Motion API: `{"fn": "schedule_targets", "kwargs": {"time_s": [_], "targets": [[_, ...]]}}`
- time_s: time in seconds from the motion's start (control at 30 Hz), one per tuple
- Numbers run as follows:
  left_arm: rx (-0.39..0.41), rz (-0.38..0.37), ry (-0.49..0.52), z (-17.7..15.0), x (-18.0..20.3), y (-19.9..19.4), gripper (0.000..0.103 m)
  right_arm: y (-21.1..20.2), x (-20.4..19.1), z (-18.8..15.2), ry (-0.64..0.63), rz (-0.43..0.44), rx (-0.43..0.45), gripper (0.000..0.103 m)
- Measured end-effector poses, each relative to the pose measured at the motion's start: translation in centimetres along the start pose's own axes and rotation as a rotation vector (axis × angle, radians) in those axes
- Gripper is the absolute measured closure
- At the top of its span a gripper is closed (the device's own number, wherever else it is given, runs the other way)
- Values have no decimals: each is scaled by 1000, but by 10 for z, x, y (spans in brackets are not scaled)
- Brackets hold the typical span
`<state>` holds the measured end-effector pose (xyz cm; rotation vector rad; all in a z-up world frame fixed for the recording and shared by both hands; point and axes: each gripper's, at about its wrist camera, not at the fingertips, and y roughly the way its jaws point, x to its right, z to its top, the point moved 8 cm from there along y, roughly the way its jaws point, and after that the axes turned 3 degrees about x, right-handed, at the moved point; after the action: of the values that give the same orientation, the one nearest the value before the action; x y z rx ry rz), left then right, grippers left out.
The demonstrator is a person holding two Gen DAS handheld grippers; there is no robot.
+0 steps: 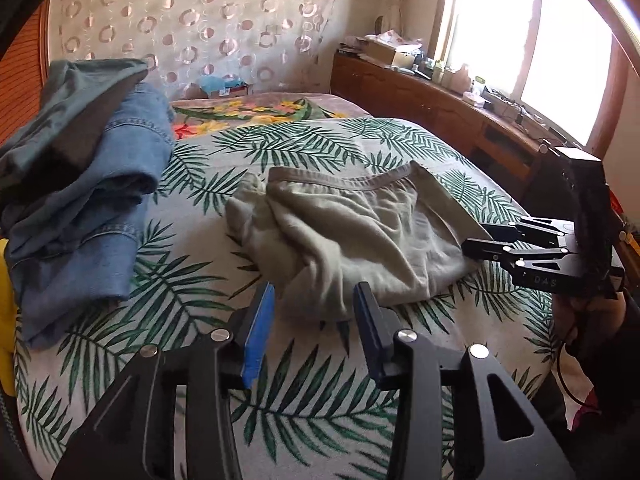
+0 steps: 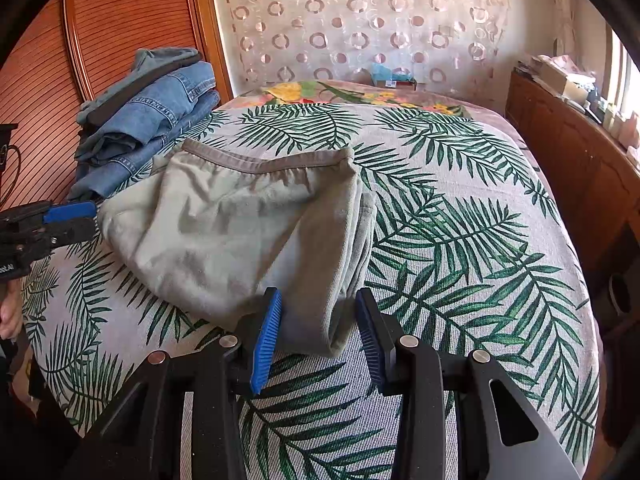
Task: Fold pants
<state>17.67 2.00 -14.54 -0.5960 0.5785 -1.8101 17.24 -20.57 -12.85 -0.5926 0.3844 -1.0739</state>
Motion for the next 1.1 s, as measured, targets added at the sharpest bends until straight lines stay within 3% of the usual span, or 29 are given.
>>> {"fn": "schedule_targets", "kwargs": {"time_s": [0.07,0.23,0.4,0.57,0.77,0.87,0.97,1.1], "targets": [[-3,-11,-6,2,1,8,66,0,0,0,0,0,0,63],[-20,-68,-42,0,1,14,91,0,0,0,-2,-2,-1,63],[34,-52,-56,-2,-1,-9,94,0,1,0,-1,-2,-2,63],[-44,-13,-59,-26,-6,-2,94,1,1,0,-8,-1,-4,62],[-36,-22,-64,-22,-2,-4,94,1,1,-1,-6,2,-6,62],[-38,-16,-55,-19,0,-6,91,1,1,-1,-4,5,-5,62],[-29,11,-38,-14,-2,-9,80,1,1,-1,-4,4,-5,62],[-5,17,-42,-5,-6,-13,55,1,1,0,-5,3,-6,61]]}}
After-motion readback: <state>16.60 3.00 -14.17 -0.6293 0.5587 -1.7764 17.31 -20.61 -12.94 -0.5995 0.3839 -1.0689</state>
